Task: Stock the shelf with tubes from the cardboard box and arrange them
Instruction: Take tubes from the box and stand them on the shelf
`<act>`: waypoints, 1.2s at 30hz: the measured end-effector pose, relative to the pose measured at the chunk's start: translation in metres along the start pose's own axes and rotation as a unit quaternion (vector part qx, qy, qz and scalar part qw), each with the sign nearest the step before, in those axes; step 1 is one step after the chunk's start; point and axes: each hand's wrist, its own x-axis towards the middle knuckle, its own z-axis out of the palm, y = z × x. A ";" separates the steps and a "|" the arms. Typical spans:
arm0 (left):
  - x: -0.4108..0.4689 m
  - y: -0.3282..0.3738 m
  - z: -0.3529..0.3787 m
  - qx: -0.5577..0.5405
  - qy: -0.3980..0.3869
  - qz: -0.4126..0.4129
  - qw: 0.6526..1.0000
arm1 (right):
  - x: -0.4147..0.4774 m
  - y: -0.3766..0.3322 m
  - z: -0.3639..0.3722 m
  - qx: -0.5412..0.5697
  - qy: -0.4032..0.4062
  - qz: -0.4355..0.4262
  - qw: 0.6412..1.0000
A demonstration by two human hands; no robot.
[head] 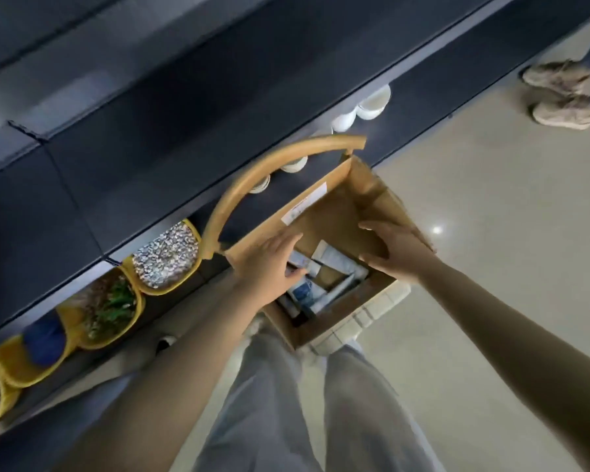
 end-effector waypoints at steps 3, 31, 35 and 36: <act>0.023 -0.026 0.030 -0.018 -0.078 -0.050 0.996 | 0.035 0.018 0.025 0.108 -0.034 0.054 0.992; 0.088 -0.084 0.093 -0.077 -0.275 -0.039 0.958 | 0.160 0.054 0.148 0.200 -0.167 0.222 0.939; 0.076 -0.067 0.087 -0.061 -0.263 -0.056 0.961 | 0.141 0.051 0.124 0.237 -0.098 0.212 0.943; 0.069 -0.063 0.084 -0.050 -0.249 -0.052 0.966 | 0.134 0.050 0.114 0.252 -0.075 0.208 0.942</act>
